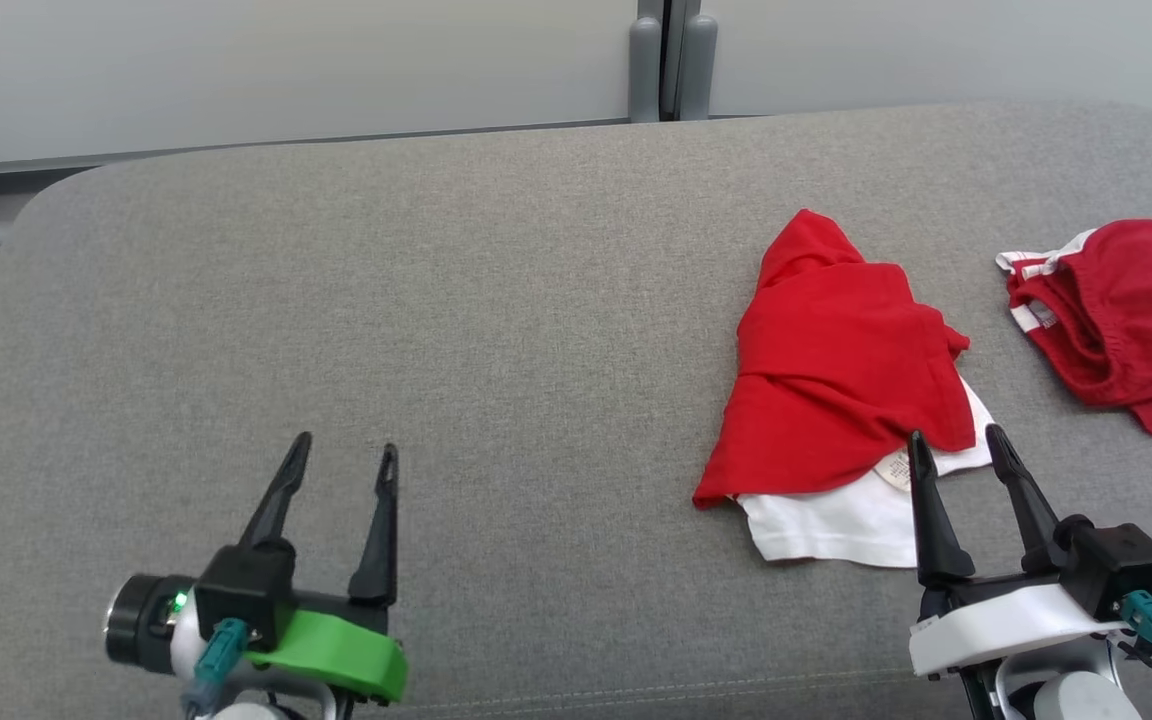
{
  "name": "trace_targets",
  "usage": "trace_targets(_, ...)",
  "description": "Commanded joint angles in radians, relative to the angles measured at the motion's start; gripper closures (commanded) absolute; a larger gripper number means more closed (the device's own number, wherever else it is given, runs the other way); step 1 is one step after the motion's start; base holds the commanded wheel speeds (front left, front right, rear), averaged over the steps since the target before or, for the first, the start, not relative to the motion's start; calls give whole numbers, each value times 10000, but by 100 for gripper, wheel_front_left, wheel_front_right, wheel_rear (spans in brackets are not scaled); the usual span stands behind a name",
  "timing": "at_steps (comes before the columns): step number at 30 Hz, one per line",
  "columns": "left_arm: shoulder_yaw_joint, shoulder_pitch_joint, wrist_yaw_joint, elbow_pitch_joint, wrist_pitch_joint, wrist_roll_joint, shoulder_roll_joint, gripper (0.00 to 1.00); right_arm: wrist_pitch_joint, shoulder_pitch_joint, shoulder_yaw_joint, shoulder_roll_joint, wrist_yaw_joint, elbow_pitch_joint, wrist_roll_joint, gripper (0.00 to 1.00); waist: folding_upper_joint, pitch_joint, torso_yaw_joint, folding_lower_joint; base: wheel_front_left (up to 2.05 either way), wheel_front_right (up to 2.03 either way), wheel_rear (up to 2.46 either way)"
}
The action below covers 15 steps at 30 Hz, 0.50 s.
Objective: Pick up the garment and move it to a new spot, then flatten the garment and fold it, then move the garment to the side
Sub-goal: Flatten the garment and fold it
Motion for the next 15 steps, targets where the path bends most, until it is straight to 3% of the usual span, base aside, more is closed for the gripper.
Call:
trace_targets(1,-225,-284,-168,-21,116,46,-79,0,4,-42,-69,-30,-1,56,59,0,0,28,-77,0,0,0,0)
trace_targets(8,-1597,-1166,-960,177,632,350,-350,0,77,-120,-394,-11,-1,161,98,0,0,284,-493,0,0,0,0)
trace_targets(15,-4190,-2849,-1448,787,1589,197,-803,0,40,-336,-542,8,-1,207,129,0,0,796,-1370,0,0,0,0)
